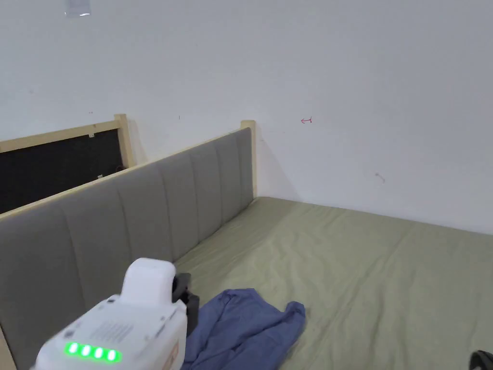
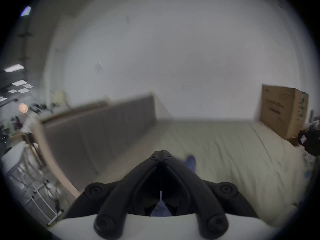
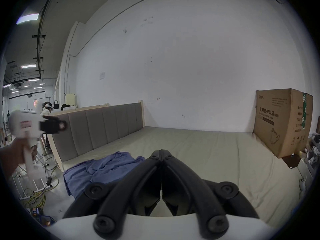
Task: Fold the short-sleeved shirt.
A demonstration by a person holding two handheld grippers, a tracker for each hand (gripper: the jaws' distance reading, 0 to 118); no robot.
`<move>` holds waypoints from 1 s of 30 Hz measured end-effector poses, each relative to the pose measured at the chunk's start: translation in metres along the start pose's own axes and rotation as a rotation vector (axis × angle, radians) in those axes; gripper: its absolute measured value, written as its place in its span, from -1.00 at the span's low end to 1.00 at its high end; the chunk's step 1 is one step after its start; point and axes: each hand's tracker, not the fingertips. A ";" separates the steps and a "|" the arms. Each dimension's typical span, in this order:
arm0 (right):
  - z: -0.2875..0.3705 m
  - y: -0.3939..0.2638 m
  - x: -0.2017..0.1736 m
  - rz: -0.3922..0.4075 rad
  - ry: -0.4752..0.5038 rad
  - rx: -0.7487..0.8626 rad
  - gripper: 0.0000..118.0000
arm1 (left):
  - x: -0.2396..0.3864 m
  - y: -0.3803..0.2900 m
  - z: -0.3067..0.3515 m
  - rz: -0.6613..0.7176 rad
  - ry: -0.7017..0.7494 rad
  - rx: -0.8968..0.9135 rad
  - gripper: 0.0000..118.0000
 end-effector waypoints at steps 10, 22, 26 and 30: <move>-0.038 -0.030 0.056 -0.103 -0.106 -0.212 -1.00 | -0.003 -0.088 -0.251 -0.005 -0.173 -0.688 1.00; -0.061 -0.069 0.075 -0.169 -0.144 -0.333 -1.00 | 0.019 -0.146 -0.307 -0.011 -0.139 -0.731 1.00; -0.057 -0.070 0.074 -0.190 -0.138 -0.336 -1.00 | 0.021 -0.143 -0.300 -0.021 -0.098 -0.728 0.98; -0.047 -0.065 0.077 -0.199 -0.137 -0.335 -1.00 | 0.029 -0.127 -0.286 -0.011 -0.080 -0.754 0.73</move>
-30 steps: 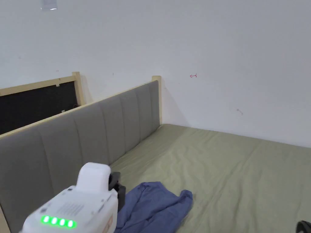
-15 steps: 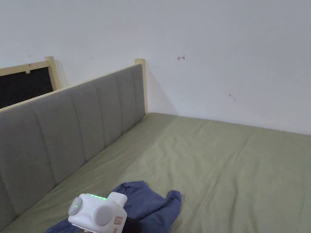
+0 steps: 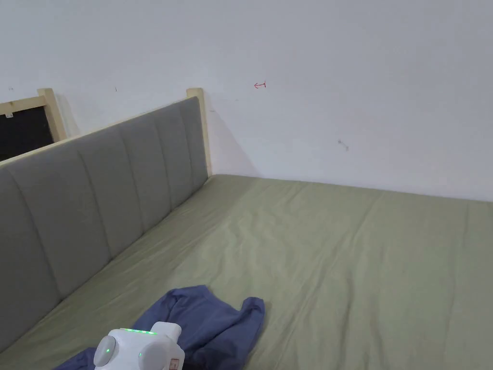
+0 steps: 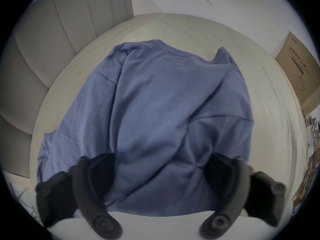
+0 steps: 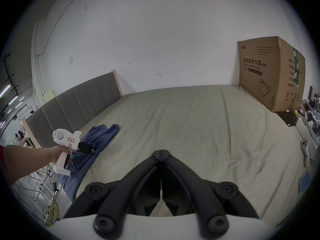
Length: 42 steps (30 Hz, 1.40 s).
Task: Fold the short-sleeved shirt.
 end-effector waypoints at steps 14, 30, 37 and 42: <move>0.060 0.017 0.028 -0.057 -0.025 0.080 -1.00 | -0.040 0.003 0.131 0.075 -0.104 0.314 -0.88; 0.151 0.054 0.060 -0.132 -0.048 0.289 -1.00 | 0.161 0.038 0.484 -0.302 -0.532 0.903 -0.88; 0.178 0.047 0.101 -0.116 -0.146 0.339 -1.00 | 0.319 0.033 0.425 -0.610 -0.531 0.536 -0.88; 0.165 0.020 0.139 -0.160 -0.236 0.230 -1.00 | 0.406 -0.009 0.248 -0.729 -0.463 0.269 -0.88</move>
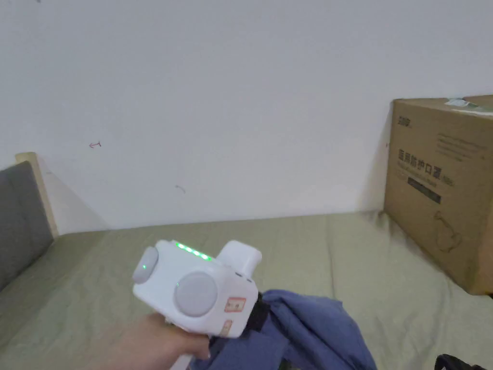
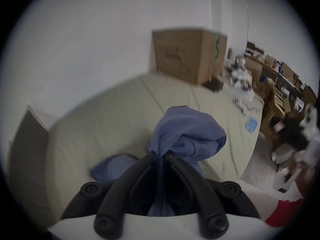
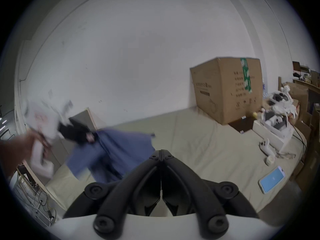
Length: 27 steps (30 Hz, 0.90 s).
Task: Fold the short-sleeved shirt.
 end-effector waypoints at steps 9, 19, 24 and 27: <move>-0.033 -0.045 0.026 -0.010 -0.037 -0.173 -1.00 | 0.000 -0.094 -0.159 0.341 -0.196 -0.130 0.59; -0.024 -0.032 -0.008 -0.012 0.048 -0.092 -1.00 | -0.026 -0.116 0.030 0.232 0.086 0.339 0.94; 0.007 -0.026 -0.028 0.020 0.073 0.120 -1.00 | -0.002 -0.189 0.118 0.351 0.368 0.608 -1.00; 0.018 -0.028 -0.040 0.023 0.066 0.194 -1.00 | 0.017 -0.219 0.141 0.423 0.446 0.686 -1.00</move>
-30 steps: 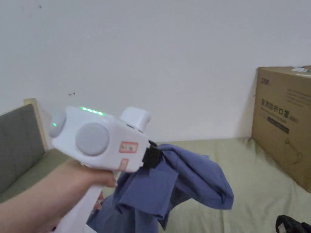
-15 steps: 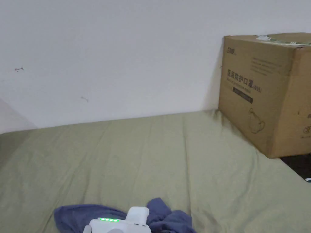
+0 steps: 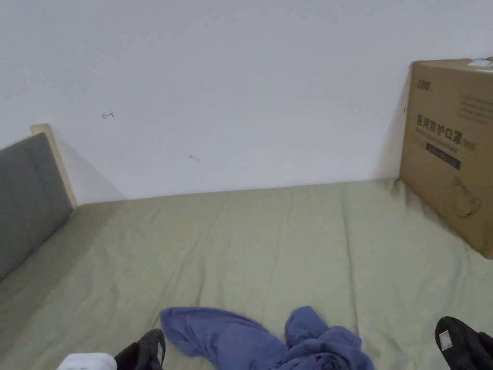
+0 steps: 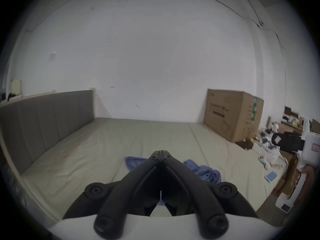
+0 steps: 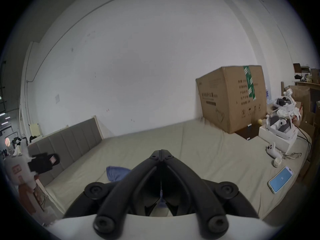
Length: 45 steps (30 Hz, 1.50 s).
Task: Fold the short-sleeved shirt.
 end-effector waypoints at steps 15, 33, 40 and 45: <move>-0.015 0.012 -0.010 0.034 0.038 -0.099 -1.00 | -0.055 0.066 -0.137 0.165 -0.104 -0.466 -1.00; -0.136 -0.060 0.009 0.074 0.041 -0.371 -1.00 | -0.105 -0.105 -0.428 -0.052 -0.018 -0.948 0.32; -0.137 -0.060 0.013 0.038 0.041 -0.375 -1.00 | -0.037 -0.114 -0.360 -0.396 -0.197 -0.809 -0.88; -0.193 -0.035 0.031 0.071 0.001 -0.456 -1.00 | -0.048 -0.078 -0.329 -0.144 -0.178 -0.669 -0.88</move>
